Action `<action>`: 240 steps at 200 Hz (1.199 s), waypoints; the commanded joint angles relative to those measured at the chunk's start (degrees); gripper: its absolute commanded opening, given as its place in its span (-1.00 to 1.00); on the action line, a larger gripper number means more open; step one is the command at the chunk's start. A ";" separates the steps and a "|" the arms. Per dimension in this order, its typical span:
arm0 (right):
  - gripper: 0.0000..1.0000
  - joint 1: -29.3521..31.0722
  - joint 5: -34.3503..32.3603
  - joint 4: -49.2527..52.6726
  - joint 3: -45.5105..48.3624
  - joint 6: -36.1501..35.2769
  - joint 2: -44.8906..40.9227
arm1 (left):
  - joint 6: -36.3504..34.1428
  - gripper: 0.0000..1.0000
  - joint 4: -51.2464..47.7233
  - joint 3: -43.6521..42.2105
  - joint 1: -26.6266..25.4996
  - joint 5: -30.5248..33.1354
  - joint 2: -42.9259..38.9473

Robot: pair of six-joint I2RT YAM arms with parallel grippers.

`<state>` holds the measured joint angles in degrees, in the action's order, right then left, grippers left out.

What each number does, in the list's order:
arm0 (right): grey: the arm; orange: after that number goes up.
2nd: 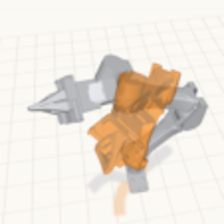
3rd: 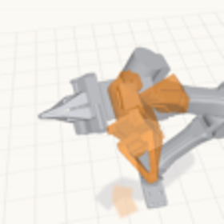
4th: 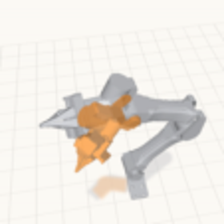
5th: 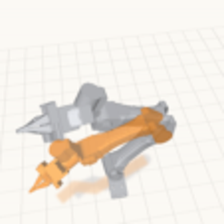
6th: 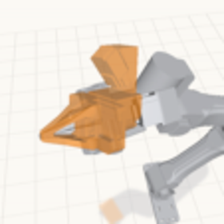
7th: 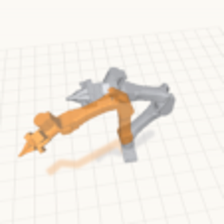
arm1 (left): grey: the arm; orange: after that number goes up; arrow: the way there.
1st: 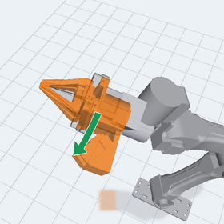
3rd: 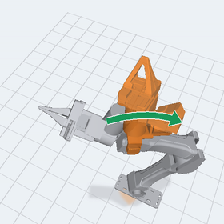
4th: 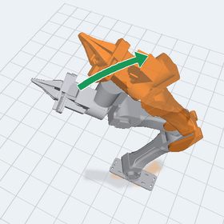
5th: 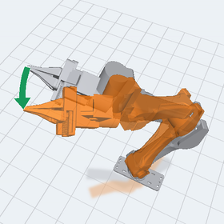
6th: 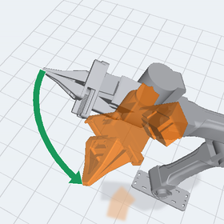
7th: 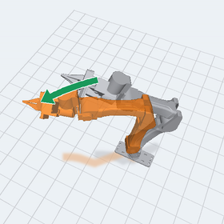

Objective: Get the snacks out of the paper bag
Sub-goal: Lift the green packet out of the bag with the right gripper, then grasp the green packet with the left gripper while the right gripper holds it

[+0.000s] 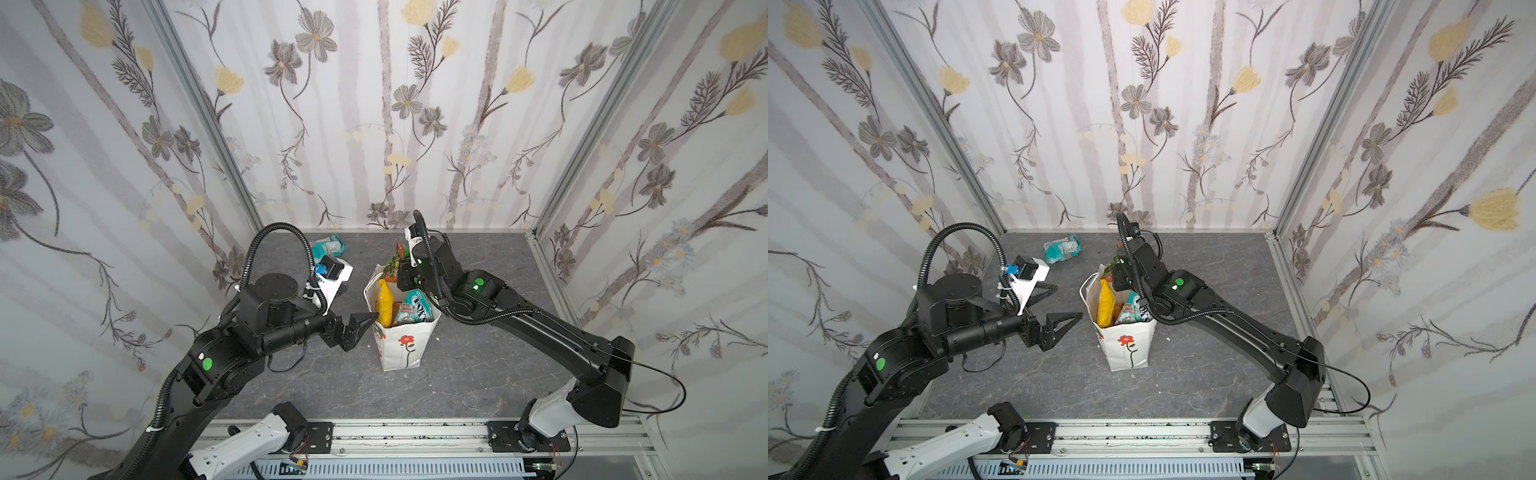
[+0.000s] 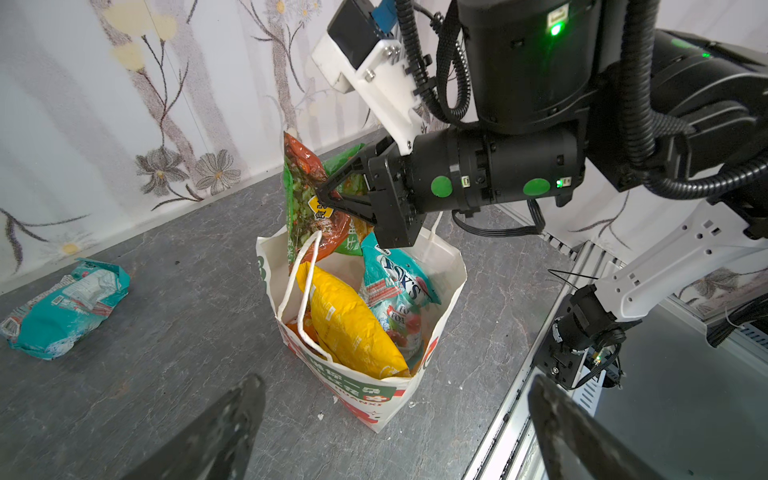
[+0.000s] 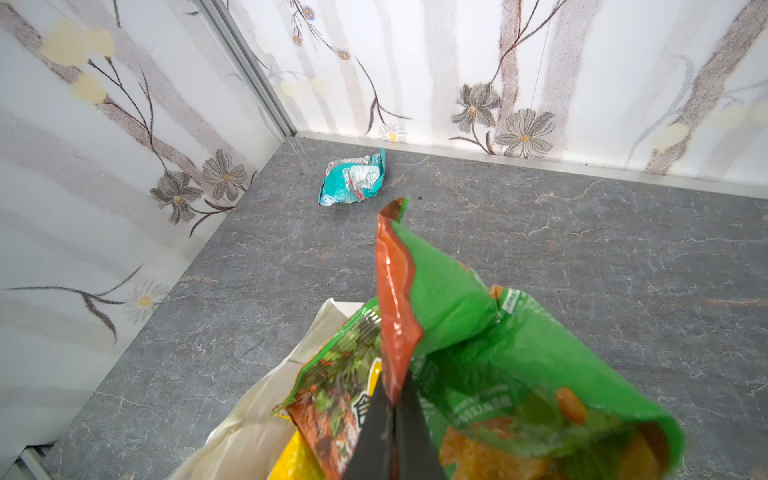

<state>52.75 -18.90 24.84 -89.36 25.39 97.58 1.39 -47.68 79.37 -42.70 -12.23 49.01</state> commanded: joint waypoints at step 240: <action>-1.00 8.68 7.10 -11.62 3.91 -2.49 -18.04 | 23.85 0.89 21.14 1.89 0.24 -0.16 8.38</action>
<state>60.77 -15.22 17.21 -85.80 23.44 79.79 22.11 -32.86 81.52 -42.61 -11.70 56.88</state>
